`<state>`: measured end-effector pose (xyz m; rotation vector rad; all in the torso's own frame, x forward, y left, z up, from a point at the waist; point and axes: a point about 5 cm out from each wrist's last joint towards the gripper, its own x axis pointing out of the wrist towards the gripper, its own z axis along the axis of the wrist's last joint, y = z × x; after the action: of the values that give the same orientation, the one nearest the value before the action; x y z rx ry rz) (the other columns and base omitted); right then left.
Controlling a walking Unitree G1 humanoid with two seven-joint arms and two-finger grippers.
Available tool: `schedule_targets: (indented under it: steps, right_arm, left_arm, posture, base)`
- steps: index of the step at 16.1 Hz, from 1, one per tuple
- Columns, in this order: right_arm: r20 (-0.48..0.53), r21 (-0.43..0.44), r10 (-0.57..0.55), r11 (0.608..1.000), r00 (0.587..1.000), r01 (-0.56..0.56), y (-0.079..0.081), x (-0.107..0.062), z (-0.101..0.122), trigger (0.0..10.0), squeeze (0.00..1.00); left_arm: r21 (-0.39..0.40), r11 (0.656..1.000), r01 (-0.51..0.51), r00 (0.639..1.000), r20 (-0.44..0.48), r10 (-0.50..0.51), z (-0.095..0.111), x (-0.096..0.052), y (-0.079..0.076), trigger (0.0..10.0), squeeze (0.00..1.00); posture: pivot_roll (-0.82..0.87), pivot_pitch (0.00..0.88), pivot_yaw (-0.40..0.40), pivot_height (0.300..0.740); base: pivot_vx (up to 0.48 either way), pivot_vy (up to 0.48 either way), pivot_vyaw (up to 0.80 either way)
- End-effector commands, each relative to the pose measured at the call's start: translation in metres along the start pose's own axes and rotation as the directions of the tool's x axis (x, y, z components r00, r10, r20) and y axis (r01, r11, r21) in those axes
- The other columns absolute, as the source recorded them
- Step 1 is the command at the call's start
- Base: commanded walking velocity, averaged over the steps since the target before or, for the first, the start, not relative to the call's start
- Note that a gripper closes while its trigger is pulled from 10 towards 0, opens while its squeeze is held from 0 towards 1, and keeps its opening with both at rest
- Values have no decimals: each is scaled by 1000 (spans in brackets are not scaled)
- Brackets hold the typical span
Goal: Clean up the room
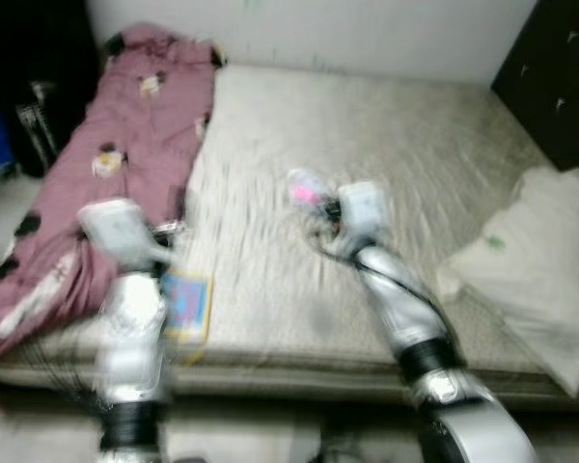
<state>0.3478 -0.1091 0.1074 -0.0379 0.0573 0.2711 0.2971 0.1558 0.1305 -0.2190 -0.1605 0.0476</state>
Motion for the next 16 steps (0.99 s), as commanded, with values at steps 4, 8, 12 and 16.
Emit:
schedule_targets:
  steps: [4, 8, 12, 16]
  right_arm:
    - [21, 21, 9, 1000, 1000, -9, 9, 4, 6, 10000, 0]
    - [1, 32, -2, 999, 1000, 2, 7, 4, 3, 10000, 0]
    - [-2, 17, 14, 1000, 1000, -14, 8, 5, 3, 10000, 0]
    - [-2, 9, 26, 1000, 1000, -26, 9, 5, 3, 10000, 0]
  left_arm:
    - [14, 999, -33, 999, -4, 33, 2, 0, 12, 10000, 0]
    - [3, 1000, -27, 1000, -9, 27, 1, 0, 11, 10000, 0]
    - [-4, 1000, -30, 999, -12, 30, 1, 0, 10, 10000, 0]
    - [-7, 999, -31, 999, -11, 31, 0, 1, 9, 10000, 0]
  posture:
    - [89, 0, -68, 740]
    - [87, 0, -67, 740]
    - [86, 0, -73, 740]
    - [86, 0, -75, 740]
  base:
    - [0, 0, 0]
    - [0, 317, -570]
    - [0, 480, -200]
    - [0, 480, 0]
